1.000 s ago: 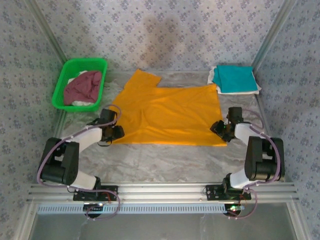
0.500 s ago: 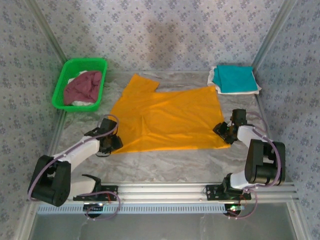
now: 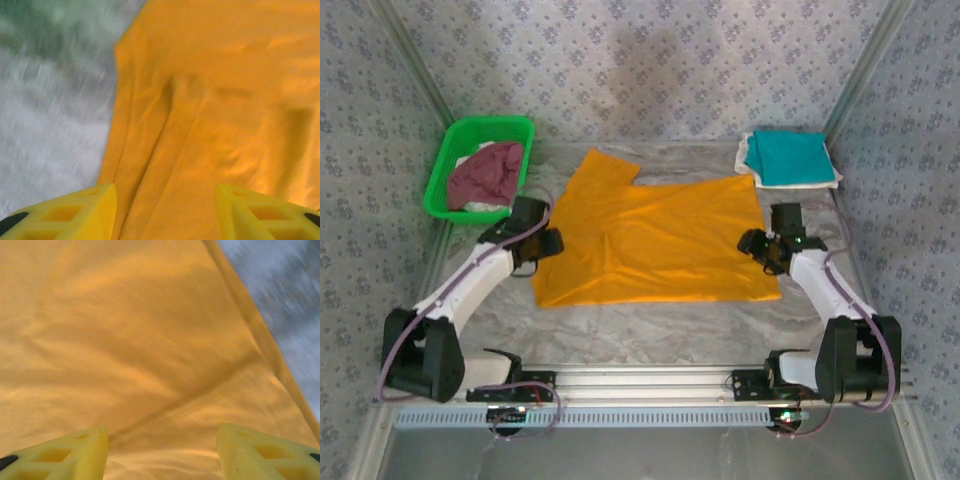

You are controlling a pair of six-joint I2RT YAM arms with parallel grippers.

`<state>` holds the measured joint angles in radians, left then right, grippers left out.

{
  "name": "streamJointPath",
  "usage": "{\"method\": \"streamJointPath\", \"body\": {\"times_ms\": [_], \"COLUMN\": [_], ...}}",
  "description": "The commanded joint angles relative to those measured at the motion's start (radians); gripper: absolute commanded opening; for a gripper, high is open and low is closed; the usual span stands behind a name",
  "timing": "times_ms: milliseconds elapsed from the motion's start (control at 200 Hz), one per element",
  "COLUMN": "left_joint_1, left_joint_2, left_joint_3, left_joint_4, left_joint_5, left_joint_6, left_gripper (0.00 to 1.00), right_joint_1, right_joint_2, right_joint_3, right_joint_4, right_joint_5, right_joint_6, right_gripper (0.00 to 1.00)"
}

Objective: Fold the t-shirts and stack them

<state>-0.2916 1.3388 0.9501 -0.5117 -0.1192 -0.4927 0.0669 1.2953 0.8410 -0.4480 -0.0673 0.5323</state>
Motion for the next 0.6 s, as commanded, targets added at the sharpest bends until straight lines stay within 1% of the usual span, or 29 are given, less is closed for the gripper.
{"method": "streamJointPath", "body": {"times_ms": [0, 95, 190, 235, 305, 390, 475, 595], "left_joint_1": [0.003, 0.002, 0.002, 0.000, 0.002, 0.006, 0.015, 0.019], "left_joint_2": [0.181, 0.360, 0.518, 0.572, 0.630, 0.679, 0.702, 0.707], "left_joint_3": [0.153, 0.294, 0.433, 0.482, 0.513, 0.527, 0.501, 0.453], "left_joint_4": [0.084, 0.130, 0.112, 0.101, 0.111, 0.102, 0.116, 0.126], "left_joint_5": [0.059, 0.118, 0.152, 0.167, 0.178, 0.179, 0.179, 0.182], "left_joint_6": [0.101, 0.118, 0.120, 0.121, 0.120, 0.118, 0.118, 0.117], "left_gripper": [0.54, 0.54, 0.53, 0.53, 0.53, 0.52, 0.52, 0.51], "right_joint_1": [0.059, 0.074, 0.086, 0.090, 0.094, 0.101, 0.105, 0.112], "right_joint_2": [0.151, 0.322, 0.476, 0.535, 0.613, 0.663, 0.698, 0.703], "right_joint_3": [0.162, 0.306, 0.459, 0.511, 0.576, 0.590, 0.581, 0.539], "right_joint_4": [-0.026, -0.055, -0.113, -0.140, -0.191, -0.192, -0.185, -0.163], "right_joint_5": [0.077, 0.039, 0.023, 0.022, 0.018, 0.026, 0.025, 0.028], "right_joint_6": [-0.070, -0.083, -0.101, -0.110, -0.117, -0.115, -0.107, -0.099], "right_gripper": [0.60, 0.59, 0.57, 0.57, 0.56, 0.55, 0.55, 0.55]}}
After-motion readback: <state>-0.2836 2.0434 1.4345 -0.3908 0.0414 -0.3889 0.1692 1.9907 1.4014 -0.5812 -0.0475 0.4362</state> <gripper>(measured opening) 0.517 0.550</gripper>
